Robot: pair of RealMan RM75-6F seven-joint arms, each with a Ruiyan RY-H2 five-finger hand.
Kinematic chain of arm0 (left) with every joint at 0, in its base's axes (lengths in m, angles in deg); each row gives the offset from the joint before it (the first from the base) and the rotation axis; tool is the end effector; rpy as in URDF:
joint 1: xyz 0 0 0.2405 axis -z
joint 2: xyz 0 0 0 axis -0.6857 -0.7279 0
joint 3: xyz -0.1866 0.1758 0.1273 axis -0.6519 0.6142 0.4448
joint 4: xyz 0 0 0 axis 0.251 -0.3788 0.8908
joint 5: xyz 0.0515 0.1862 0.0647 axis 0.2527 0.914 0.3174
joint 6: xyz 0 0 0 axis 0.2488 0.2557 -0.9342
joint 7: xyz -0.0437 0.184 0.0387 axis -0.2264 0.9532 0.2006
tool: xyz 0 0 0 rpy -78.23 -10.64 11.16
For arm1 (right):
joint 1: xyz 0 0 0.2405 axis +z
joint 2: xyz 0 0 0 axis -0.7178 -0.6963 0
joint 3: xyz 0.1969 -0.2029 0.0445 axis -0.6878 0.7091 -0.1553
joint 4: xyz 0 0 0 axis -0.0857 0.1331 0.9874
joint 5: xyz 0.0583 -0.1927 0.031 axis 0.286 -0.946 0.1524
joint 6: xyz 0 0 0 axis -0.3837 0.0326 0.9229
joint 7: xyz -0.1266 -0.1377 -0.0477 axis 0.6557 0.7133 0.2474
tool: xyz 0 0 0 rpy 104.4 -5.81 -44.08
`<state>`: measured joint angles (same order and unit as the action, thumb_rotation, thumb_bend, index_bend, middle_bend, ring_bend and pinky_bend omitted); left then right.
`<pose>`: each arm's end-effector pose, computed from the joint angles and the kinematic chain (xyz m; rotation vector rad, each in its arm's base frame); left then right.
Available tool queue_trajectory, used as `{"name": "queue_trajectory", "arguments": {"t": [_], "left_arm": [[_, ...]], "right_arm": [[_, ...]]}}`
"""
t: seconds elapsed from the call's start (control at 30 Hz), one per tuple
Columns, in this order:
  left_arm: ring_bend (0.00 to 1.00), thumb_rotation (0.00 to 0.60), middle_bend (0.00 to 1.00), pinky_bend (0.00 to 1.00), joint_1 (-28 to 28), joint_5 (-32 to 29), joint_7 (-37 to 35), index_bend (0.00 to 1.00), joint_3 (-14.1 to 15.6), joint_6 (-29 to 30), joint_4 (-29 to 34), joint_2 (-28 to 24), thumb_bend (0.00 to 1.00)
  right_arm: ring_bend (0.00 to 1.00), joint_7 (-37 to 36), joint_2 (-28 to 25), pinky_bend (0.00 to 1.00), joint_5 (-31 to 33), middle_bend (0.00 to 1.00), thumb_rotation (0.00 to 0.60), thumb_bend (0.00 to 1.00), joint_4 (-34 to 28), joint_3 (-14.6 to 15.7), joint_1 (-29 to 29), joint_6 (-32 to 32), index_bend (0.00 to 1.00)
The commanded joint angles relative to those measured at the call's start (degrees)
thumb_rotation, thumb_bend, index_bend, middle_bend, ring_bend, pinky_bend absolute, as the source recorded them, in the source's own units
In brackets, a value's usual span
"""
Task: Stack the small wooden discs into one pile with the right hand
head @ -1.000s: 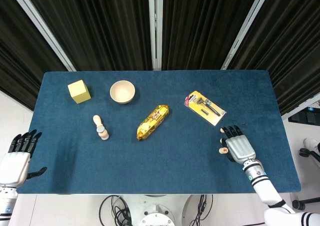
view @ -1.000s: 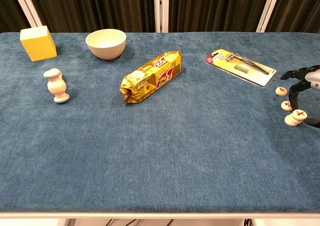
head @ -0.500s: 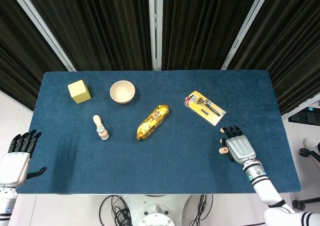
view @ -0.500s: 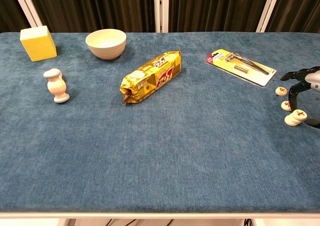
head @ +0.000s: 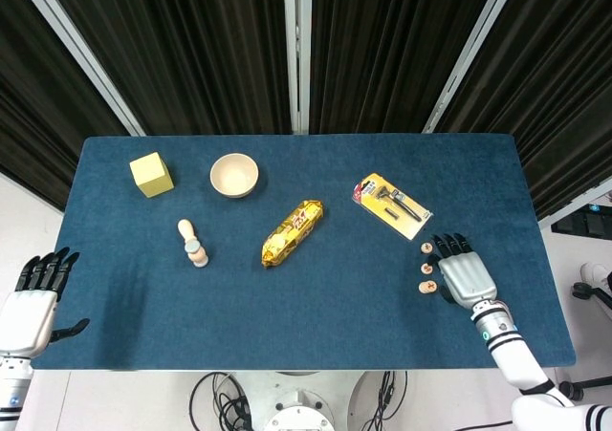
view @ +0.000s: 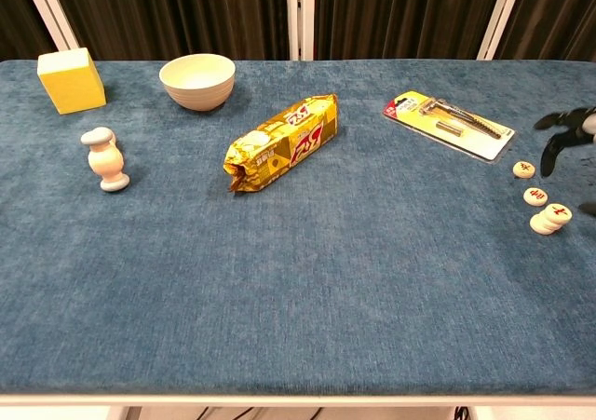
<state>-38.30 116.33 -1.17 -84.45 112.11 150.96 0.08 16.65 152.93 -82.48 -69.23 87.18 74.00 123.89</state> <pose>-0.3365 0.2231 0.1653 -1.4621 -0.8847 -0.8049 -0.2834 -0.3291 0.0554 1.7982 -0.8972 0.5417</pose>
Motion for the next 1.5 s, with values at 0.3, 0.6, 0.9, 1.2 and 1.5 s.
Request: {"name": "queue_trajectory", "arguments": {"t": [0.3,0.6,0.9,1.2,1.5], "left_arm": [[0.0,0.6,0.0,0.0,0.14,-0.3,0.07,0.05,0.02,-0.5,-0.13,0.14,0.09],[0.0,0.6,0.0,0.0,0.49,-0.84,0.32,0.05,-0.02,-1.41,-0.46,0.38,0.09],[0.0,0.6,0.0,0.0,0.69,-0.85,0.46,0.05,-0.02,-1.66,-0.59,0.53,0.09],[0.0,0.6,0.0,0.0,0.68,-0.8,0.01,0.05,-0.04,-1.52,-0.79,0.47,0.09],[0.0,0.6,0.0,0.0,0.61,-0.76,-0.26,0.05,-0.01,-1.38,-0.78,0.36,0.09]], "right_arm": [[0.0,-10.11,-2.39,0.0,-4.21,0.02,0.6,0.25,5.51,-0.14,1.13,-6.0,0.28],[0.0,-20.67,-4.5,0.0,-11.9,0.01,0.6,0.5,9.07,1.98,2.96,-12.47,0.26],[0.0,-27.46,-4.88,0.0,-16.35,0.0,0.6,1.0,10.54,2.9,3.99,-14.65,0.25],[0.0,-26.13,-4.23,0.0,-16.47,0.0,0.6,1.0,10.11,2.82,4.79,-15.48,0.24],[0.0,-23.45,-3.83,0.0,-14.2,0.0,0.6,1.0,9.82,2.93,5.06,-16.76,0.23]]}}
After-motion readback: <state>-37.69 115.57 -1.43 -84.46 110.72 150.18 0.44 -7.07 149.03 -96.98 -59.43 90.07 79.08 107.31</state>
